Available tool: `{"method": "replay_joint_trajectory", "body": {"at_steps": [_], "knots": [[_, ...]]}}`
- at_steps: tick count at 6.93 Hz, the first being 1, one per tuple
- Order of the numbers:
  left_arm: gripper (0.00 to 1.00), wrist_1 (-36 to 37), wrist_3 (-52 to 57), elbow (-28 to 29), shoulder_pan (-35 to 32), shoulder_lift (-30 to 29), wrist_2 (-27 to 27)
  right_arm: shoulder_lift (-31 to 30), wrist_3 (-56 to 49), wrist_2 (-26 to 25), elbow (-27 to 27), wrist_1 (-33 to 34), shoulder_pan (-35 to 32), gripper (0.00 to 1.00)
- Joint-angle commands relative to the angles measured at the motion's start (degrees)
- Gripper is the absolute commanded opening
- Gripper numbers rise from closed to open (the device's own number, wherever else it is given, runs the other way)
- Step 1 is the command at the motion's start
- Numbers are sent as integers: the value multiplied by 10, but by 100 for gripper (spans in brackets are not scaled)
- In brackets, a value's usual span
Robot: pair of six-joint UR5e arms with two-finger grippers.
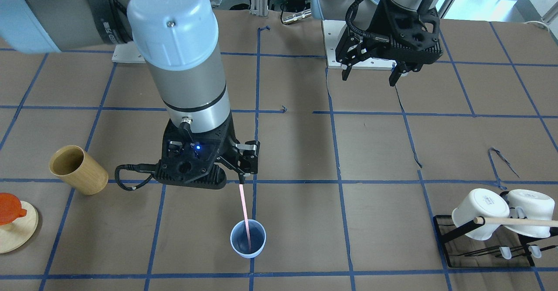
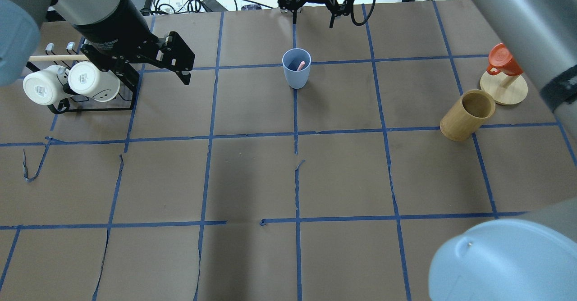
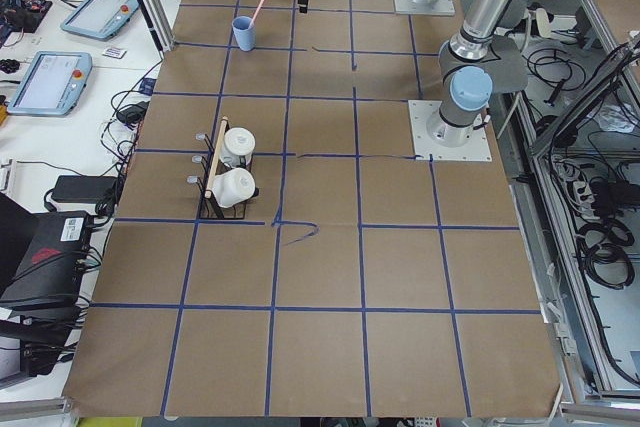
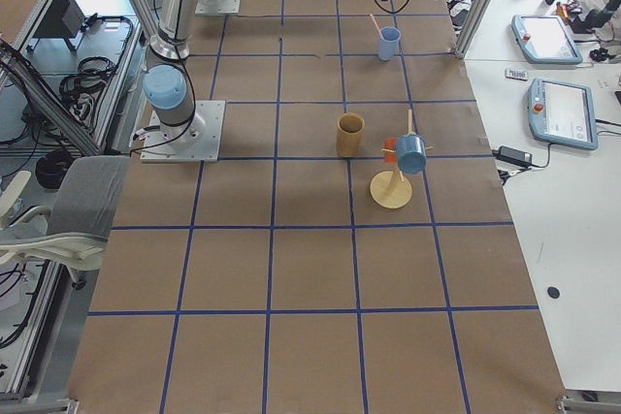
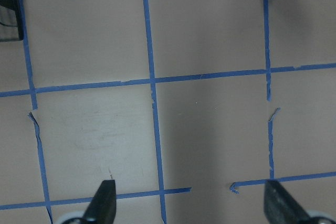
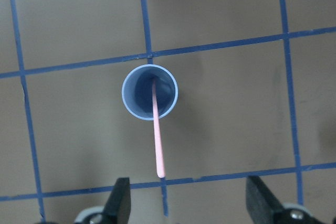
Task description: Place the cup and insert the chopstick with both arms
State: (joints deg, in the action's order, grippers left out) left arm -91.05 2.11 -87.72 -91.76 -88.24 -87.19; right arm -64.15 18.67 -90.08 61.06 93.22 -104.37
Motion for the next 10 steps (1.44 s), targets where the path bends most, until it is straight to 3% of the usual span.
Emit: {"method": "replay_joint_trajectory", "body": {"at_steps": [1, 3, 4, 6, 10], "knots": [[100, 0, 0, 0, 0, 0, 0, -83, -134, -29, 51, -106, 63, 80], [100, 2, 0, 1, 0, -1, 0, -234, -231, -25, 229, -90, 133, 81], [100, 1, 0, 0, 0, 0, 0, -277, -236, -20, 284, -32, 135, 96], [100, 2, -1, 0, 0, -1, 1, -329, -277, -2, 294, -26, 135, 100], [100, 2, -1, 0, 0, -1, 1, -282, -278, -2, 294, 60, 136, 100]]}}
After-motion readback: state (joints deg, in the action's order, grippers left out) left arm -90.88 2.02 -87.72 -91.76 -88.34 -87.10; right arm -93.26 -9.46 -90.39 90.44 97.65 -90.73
